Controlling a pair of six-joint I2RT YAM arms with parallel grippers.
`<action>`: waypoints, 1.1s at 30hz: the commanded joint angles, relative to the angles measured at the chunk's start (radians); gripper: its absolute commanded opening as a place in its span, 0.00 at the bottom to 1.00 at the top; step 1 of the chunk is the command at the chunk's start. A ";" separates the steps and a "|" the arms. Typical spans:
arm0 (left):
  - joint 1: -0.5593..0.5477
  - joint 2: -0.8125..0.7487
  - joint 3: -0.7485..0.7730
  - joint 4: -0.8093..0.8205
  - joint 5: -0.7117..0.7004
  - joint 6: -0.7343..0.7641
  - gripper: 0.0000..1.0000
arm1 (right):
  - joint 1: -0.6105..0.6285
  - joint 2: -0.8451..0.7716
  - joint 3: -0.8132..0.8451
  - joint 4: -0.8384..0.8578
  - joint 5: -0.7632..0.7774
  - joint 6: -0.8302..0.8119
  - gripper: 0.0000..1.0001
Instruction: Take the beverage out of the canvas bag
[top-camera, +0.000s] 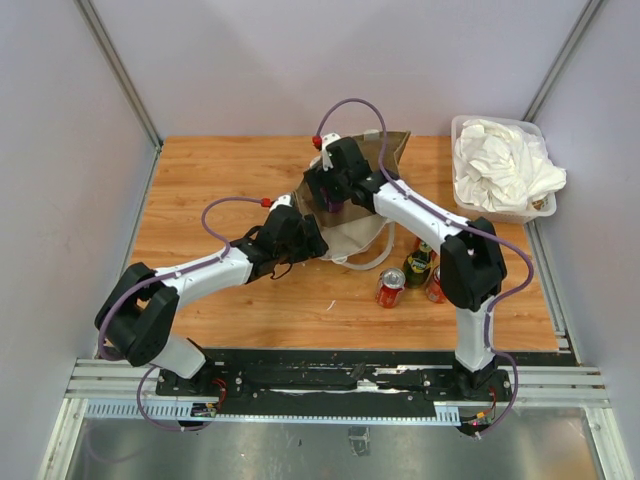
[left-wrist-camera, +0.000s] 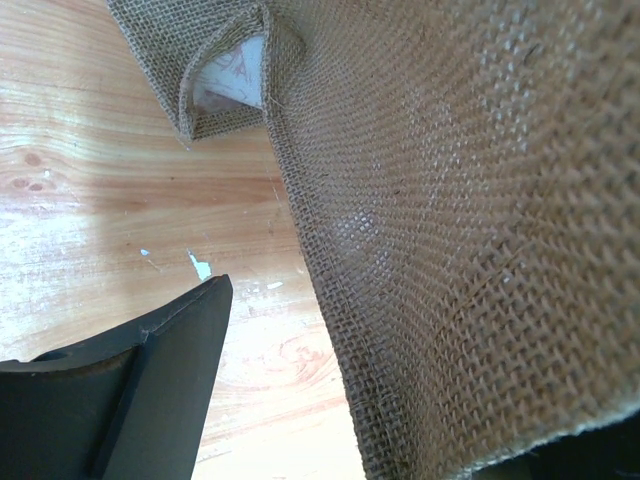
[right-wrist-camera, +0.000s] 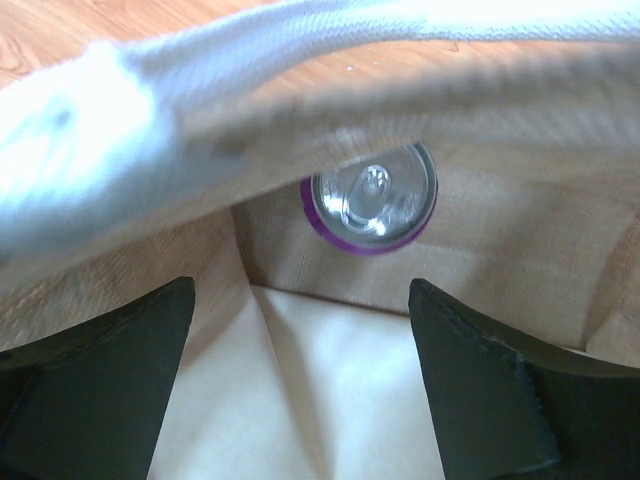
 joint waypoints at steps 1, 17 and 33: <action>0.003 -0.006 0.018 -0.022 0.018 0.003 0.80 | -0.037 0.083 0.066 0.048 -0.001 -0.011 0.90; 0.003 0.002 0.003 -0.027 0.030 0.009 0.80 | -0.067 0.224 0.153 0.125 0.029 0.029 0.93; 0.003 0.024 0.009 -0.014 0.047 -0.003 0.80 | -0.093 0.275 0.130 0.110 0.013 0.069 0.92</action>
